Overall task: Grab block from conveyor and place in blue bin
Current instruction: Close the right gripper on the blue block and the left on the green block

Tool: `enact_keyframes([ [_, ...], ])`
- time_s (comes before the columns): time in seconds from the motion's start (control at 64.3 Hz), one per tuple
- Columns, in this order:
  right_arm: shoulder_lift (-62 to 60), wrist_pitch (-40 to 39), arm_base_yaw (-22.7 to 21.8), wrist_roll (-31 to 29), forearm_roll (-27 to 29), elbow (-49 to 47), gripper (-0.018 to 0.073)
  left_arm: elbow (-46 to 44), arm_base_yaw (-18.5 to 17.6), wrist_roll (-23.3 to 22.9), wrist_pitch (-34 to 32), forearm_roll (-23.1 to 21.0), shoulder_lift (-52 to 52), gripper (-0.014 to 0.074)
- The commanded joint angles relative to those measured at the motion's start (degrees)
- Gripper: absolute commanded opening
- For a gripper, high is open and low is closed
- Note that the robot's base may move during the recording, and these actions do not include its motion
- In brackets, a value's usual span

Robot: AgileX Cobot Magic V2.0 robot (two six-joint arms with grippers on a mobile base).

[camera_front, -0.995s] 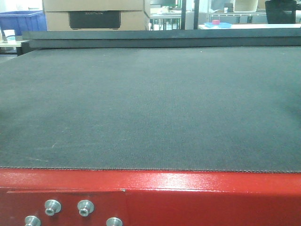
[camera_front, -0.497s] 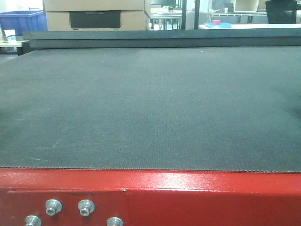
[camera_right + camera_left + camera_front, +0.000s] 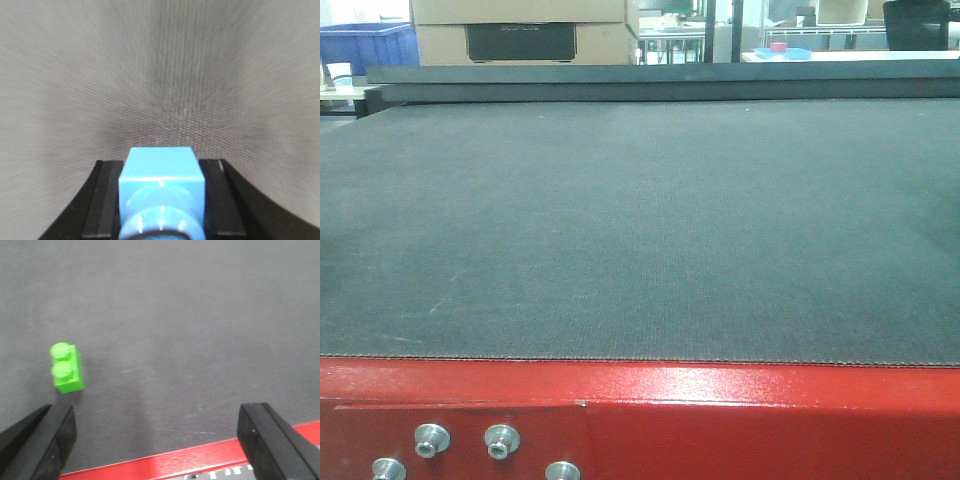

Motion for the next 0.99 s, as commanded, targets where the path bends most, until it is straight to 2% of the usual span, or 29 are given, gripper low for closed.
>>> enact_keyframes([
  [0.0,-3.9,-0.3,0.8,-0.5,1.3,1.3,-0.0151,-4.2,2.2,-0.6,1.9,0.6,4.3,0.0539],
  [0.093,-7.5,-0.6,2.8,-0.5,1.4,3.0,-0.0151,-7.0,5.5,0.0,4.3,0.6,9.5,0.0539],
  [0.342,-15.7,-2.3,11.6,-0.5,2.8,8.3,-0.0153,-9.4,13.3,8.4,4.0,0.5,22.7,0.0539],
  [0.404,-17.4,-2.6,13.8,-0.5,2.8,9.4,-0.0153,-9.4,13.9,10.4,3.1,0.5,25.6,0.0539],
  [0.606,-19.5,-2.8,18.0,-0.5,2.8,11.6,-0.0153,-9.6,14.2,10.4,-3.6,0.8,35.4,0.0539],
  [0.839,-19.5,-2.8,19.2,-0.5,3.0,12.0,-0.0153,-11.4,15.2,10.4,-9.1,1.0,44.6,0.0539],
  [0.979,-19.5,-2.8,19.2,-0.5,3.0,12.0,-0.0153,-13.2,15.8,10.4,-9.6,1.4,48.4,0.0539],
])
